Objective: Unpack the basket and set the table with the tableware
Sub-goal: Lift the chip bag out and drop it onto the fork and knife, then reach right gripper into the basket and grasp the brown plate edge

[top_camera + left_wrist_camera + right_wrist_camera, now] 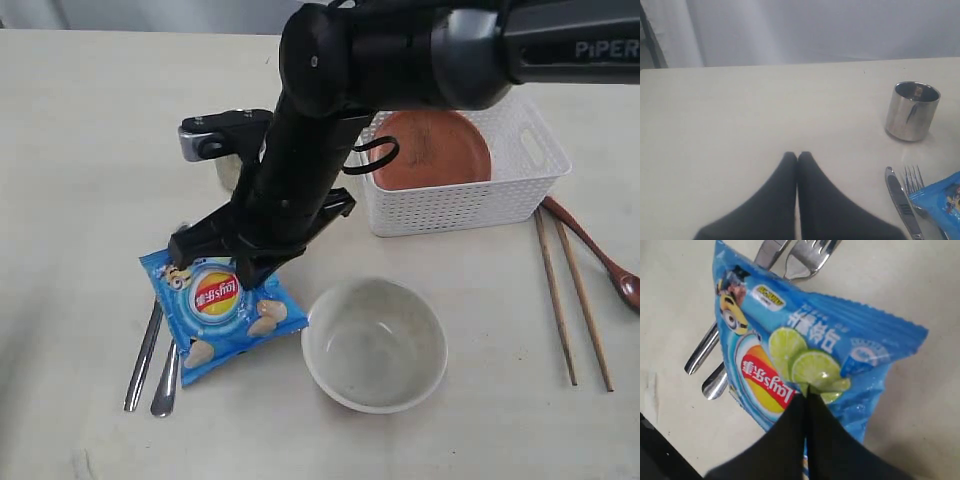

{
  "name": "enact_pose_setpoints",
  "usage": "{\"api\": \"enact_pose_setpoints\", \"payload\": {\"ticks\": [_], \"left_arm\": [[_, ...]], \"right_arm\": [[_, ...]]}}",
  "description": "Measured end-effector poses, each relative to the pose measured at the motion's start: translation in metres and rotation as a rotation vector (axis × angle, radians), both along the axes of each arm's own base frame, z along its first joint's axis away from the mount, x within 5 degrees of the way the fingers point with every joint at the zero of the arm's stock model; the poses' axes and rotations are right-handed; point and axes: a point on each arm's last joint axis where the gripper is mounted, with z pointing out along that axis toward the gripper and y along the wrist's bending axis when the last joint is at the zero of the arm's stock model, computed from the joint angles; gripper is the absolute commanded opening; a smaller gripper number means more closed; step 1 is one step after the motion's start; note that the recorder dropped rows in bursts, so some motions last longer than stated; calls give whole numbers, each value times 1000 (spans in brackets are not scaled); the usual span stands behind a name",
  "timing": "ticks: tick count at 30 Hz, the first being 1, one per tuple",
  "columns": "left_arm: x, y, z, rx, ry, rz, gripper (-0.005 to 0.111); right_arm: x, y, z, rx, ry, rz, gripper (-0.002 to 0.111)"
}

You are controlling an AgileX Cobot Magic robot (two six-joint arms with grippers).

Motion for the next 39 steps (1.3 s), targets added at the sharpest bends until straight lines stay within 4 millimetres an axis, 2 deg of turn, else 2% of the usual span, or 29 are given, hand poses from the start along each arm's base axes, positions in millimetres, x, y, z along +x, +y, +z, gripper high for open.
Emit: {"api": "enact_pose_setpoints", "payload": {"ticks": [5,7,13,17,21,28,34,39], "left_arm": [[0,0,0,0,0,0,0],[0,0,0,0,0,0,0],[0,0,0,0,0,0,0],[0,0,0,0,0,0,0],[0,0,0,0,0,0,0],[0,0,0,0,0,0,0],[0,0,0,0,0,0,0],[0,0,0,0,0,0,0]], "right_arm": [[0,0,-1,-3,1,9,42],[0,0,2,-7,10,19,49],[7,2,27,-77,-31,84,49],[19,-10,62,-174,-175,57,49],[37,-42,92,-216,-251,-36,49],[84,-127,110,-245,-242,-250,49],[111,-186,107,-168,-165,-357,49],[127,-211,89,-56,-89,-333,49]]}}
